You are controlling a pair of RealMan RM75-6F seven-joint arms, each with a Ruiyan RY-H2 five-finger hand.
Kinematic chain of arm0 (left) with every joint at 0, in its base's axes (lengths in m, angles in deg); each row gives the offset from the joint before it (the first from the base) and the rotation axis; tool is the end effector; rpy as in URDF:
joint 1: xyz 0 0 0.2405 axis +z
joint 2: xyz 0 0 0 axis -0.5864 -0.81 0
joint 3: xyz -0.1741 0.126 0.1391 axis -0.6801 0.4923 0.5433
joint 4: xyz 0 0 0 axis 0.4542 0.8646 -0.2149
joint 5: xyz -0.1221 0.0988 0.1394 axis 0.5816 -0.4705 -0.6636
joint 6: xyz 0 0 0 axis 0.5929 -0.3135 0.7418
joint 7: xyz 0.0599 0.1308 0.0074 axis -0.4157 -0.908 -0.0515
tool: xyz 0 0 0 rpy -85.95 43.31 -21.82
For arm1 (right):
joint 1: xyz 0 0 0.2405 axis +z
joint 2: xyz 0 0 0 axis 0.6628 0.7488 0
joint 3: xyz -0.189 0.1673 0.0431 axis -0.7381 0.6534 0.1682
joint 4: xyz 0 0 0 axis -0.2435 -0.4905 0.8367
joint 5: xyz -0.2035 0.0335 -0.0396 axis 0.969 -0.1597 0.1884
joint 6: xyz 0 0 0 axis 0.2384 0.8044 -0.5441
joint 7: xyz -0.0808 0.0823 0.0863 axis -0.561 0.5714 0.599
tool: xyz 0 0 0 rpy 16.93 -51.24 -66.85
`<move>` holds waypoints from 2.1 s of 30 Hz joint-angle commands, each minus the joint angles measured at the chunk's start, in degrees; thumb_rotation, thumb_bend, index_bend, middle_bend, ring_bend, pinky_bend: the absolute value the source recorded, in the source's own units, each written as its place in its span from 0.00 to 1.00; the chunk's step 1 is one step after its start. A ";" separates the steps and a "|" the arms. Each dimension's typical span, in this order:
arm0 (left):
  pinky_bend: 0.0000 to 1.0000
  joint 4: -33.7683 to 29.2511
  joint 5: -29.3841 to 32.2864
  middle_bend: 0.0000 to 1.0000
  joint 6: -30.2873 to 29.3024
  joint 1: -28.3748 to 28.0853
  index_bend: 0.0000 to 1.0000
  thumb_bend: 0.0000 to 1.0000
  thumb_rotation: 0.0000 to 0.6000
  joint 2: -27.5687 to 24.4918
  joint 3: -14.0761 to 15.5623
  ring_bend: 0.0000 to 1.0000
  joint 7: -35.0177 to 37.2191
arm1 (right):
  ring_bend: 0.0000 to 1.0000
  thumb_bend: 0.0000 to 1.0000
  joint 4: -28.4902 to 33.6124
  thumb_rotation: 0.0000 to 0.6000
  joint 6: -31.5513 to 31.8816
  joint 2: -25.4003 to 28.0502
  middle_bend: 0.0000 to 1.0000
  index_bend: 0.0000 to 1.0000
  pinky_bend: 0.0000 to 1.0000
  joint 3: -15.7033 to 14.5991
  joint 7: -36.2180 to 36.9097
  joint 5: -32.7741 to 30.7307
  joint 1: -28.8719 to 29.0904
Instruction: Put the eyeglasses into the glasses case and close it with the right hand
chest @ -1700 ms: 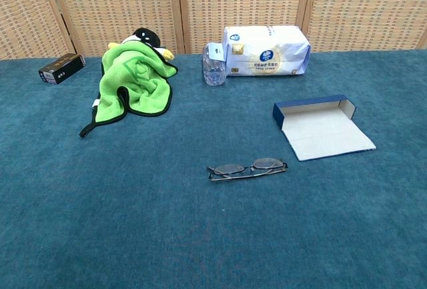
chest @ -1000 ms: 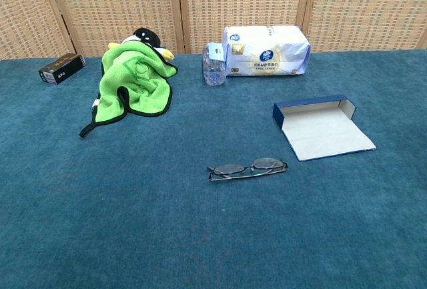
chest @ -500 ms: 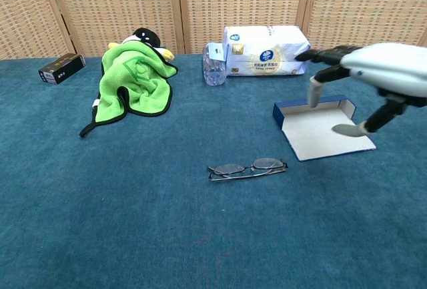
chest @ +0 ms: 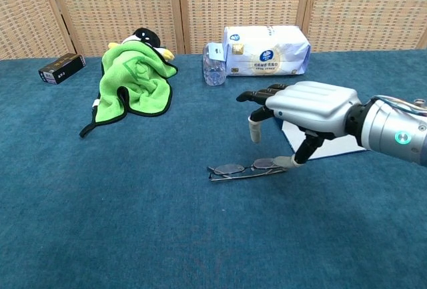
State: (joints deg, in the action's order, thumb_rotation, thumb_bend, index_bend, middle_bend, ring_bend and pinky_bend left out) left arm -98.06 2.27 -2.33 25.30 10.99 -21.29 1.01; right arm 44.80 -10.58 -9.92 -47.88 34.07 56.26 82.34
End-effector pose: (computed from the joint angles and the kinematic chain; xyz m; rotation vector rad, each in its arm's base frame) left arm -0.3127 0.2258 0.1456 -1.3371 -0.9383 -0.9134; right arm -0.1314 -0.3217 -0.0392 2.1495 -0.6669 0.9034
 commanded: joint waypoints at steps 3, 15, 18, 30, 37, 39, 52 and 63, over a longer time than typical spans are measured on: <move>0.00 -0.17 -0.27 0.00 -0.32 0.14 0.00 0.00 1.00 -0.07 0.08 0.00 0.14 | 0.00 0.36 -1.23 1.00 -0.23 -1.92 0.00 0.38 0.00 -0.74 -2.28 -2.89 0.55; 0.00 -0.22 -0.18 0.00 -0.21 0.15 0.00 0.00 1.00 -0.06 0.11 0.00 0.12 | 0.00 0.39 -1.97 1.00 0.89 -4.44 0.00 0.39 0.00 -1.14 -3.11 -5.83 0.87; 0.00 -0.23 0.05 0.00 0.08 0.09 0.00 0.00 1.00 -0.01 0.13 0.00 -0.03 | 0.00 0.40 -2.93 1.00 1.30 -5.81 0.00 0.39 0.00 -1.08 -3.57 -6.83 1.19; 0.00 -0.05 0.50 0.00 0.49 -0.10 0.00 0.00 1.00 0.17 0.00 0.00 -0.33 | 0.00 0.41 -7.25 1.00 1.80 -10.21 0.00 0.42 0.00 -0.86 -4.66 -10.18 2.15; 0.00 0.11 0.53 0.00 0.71 -0.20 0.00 0.00 1.00 0.22 0.03 0.00 -0.31 | 0.00 0.41 -8.64 1.00 2.31 -11.16 0.01 0.47 0.00 -1.05 -3.28 -10.42 2.18; 0.00 0.11 0.52 0.00 0.75 -0.22 0.00 0.00 1.00 0.26 0.05 0.00 -0.34 | 0.00 0.41 -8.89 1.00 2.34 -11.37 0.01 0.48 0.00 -1.12 -3.04 -10.41 2.27; 0.00 0.24 0.81 0.00 1.04 -0.31 0.00 0.00 1.00 0.38 0.02 0.00 -0.38 | 0.00 0.44 -11.95 1.00 2.97 -13.58 0.06 0.59 0.00 -1.68 -2.27 -10.28 2.80; 0.00 0.21 1.00 0.00 1.23 -0.39 0.00 0.00 1.00 0.40 -0.01 0.00 -0.47 | 0.00 0.44 -11.48 1.00 5.76 -12.17 0.09 0.61 0.00 -2.29 -0.13 -6.94 2.37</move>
State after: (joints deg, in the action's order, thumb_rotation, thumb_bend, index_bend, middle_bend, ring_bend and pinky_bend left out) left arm -97.85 3.27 -1.10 24.91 11.38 -21.29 0.54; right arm 33.10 -5.12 -22.51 -50.09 33.67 48.92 84.77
